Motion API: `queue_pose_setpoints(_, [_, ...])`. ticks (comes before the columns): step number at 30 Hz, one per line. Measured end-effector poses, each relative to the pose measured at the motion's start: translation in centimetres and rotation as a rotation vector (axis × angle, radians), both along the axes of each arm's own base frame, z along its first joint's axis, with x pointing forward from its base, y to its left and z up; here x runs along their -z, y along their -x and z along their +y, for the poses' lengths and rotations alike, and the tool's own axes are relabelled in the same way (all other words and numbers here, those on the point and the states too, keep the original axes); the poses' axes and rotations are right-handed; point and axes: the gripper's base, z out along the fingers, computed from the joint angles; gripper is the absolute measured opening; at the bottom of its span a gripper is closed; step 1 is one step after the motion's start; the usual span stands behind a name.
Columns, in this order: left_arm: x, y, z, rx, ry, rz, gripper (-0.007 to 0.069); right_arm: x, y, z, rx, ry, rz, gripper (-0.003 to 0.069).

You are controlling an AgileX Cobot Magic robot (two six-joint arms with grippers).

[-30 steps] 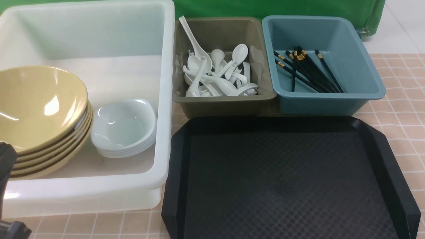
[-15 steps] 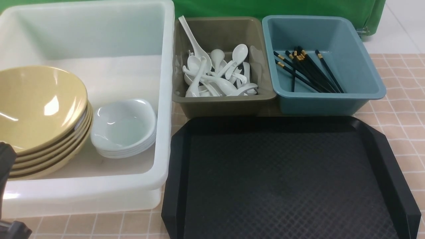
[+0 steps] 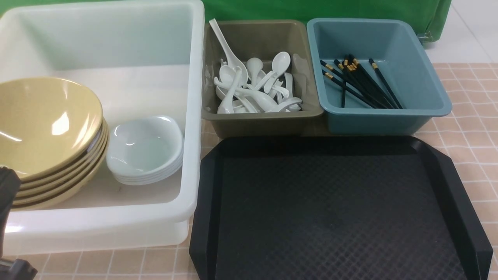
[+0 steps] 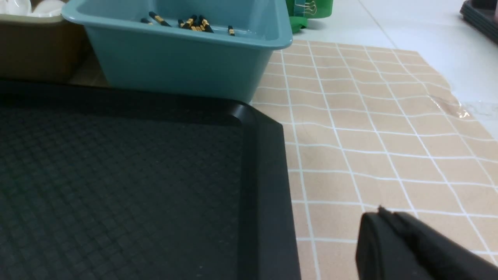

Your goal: On brown table put chopsticks spoon bowls plates into blue grey white boxes.

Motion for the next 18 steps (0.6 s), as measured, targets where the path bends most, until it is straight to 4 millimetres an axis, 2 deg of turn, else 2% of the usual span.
queue_pose_setpoints(12, [0.1,0.0,0.0,-0.001,0.0,-0.001,0.0005,0.0,0.0,0.0,0.0,-0.002,0.0,0.0062])
queue_pose_setpoints(16, [1.2,0.2,0.2,-0.024,0.003,-0.016,0.0005,0.0,0.0,0.0,0.0,-0.003,0.0,0.0066])
queue_pose_setpoints(18, [2.9,0.5,0.6,-0.085,0.027,-0.015,0.0005,0.0,0.0,0.0,0.0,-0.003,0.0,0.0069])
